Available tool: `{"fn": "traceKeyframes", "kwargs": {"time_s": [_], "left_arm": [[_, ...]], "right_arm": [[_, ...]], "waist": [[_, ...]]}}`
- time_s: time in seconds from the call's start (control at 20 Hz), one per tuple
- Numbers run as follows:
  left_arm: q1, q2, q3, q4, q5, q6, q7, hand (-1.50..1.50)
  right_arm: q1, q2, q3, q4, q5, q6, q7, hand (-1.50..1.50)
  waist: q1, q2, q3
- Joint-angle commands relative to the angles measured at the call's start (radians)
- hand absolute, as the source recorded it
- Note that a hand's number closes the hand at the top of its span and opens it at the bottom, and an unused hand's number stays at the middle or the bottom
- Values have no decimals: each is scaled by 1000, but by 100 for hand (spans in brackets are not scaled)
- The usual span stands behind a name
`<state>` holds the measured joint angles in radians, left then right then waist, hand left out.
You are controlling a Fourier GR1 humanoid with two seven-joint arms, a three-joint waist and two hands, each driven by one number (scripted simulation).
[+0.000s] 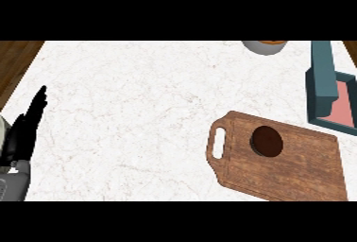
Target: Pick the eggplant from the cutting board and place it in the cardboard box
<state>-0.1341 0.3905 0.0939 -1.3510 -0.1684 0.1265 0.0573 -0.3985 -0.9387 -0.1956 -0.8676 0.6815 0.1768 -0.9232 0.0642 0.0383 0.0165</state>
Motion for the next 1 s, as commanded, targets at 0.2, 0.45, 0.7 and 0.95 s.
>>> {"fn": "traceKeyframes", "kwargs": {"time_s": [0.2, 0.45, 0.7, 0.95], "left_arm": [[-12, -7, -4, 14, -10, 8, -7, 0], [-23, -4, -6, 28, -10, -3, -12, 0], [-51, -20, -28, 20, -20, -2, 18, 0], [-64, -3, -15, 46, -14, -19, 9, 0]], "right_arm": [[-96, -68, -105, 141, -146, -1, -332, 150], [-140, -68, -59, 192, -184, 75, -363, 150], [-216, -63, -4, 211, -245, 190, -321, 150], [-305, -30, 53, 266, -281, 254, -252, 150]], "waist": [[1, -6, -2], [23, -4, -6], [27, -9, -8], [32, -8, -11]]}}
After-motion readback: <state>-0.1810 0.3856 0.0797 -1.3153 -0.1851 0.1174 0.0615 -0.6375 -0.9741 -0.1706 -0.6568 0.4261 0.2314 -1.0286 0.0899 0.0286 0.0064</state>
